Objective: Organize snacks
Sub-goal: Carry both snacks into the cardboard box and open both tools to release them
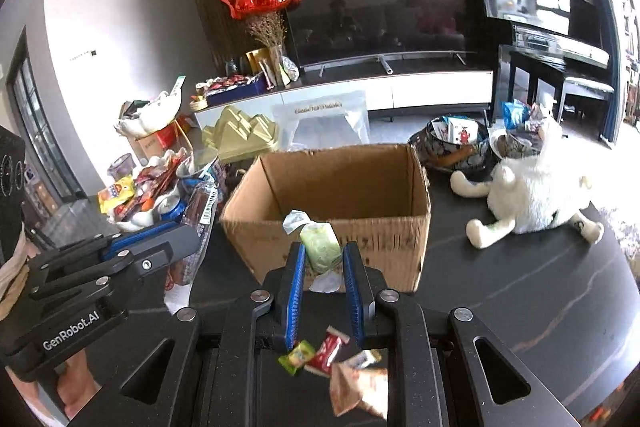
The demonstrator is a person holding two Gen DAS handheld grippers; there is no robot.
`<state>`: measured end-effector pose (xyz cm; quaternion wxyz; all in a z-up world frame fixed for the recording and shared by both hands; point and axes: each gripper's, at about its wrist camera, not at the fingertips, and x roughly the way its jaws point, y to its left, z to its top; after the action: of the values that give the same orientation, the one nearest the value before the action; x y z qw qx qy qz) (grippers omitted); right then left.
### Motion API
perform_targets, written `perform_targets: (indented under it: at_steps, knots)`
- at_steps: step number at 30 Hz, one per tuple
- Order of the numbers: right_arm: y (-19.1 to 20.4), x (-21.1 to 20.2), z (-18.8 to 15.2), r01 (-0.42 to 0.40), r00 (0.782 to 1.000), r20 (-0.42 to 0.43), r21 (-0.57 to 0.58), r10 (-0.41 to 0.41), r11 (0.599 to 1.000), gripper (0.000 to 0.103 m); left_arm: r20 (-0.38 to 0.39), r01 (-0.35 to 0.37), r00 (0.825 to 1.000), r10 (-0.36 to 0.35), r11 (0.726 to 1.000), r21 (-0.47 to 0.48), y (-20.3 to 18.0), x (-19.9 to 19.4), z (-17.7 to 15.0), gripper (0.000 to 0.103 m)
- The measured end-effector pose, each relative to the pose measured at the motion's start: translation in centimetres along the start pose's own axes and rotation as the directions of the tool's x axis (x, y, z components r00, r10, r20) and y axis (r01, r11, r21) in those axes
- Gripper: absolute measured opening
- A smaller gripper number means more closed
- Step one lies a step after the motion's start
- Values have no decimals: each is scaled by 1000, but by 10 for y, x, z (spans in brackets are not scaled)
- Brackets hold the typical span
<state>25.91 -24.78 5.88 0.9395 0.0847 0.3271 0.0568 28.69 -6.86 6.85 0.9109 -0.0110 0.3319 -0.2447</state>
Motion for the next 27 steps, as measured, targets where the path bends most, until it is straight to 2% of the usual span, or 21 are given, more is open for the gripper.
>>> perform_targets:
  at_steps: [10,24,26,27]
  knots:
    - [-8,24,32,6,1000,9,-6,-6,1000,21,14,-38,999,38,999,28,6,22,36,18]
    - [-20,78,53,15,999,-31,-25,-16,1000,21,-21,-89,996,90,995,47,28,90,59,18]
    - [-21,85,54,12,999,-34,-20,-13,1000,21,-26,-113,993,115,992,61,28,97,60,21]
    - [-22,88,54,12,999,-31,-19,-13,1000,22,-24,-156,987,158,986,67,28,99,59,33]
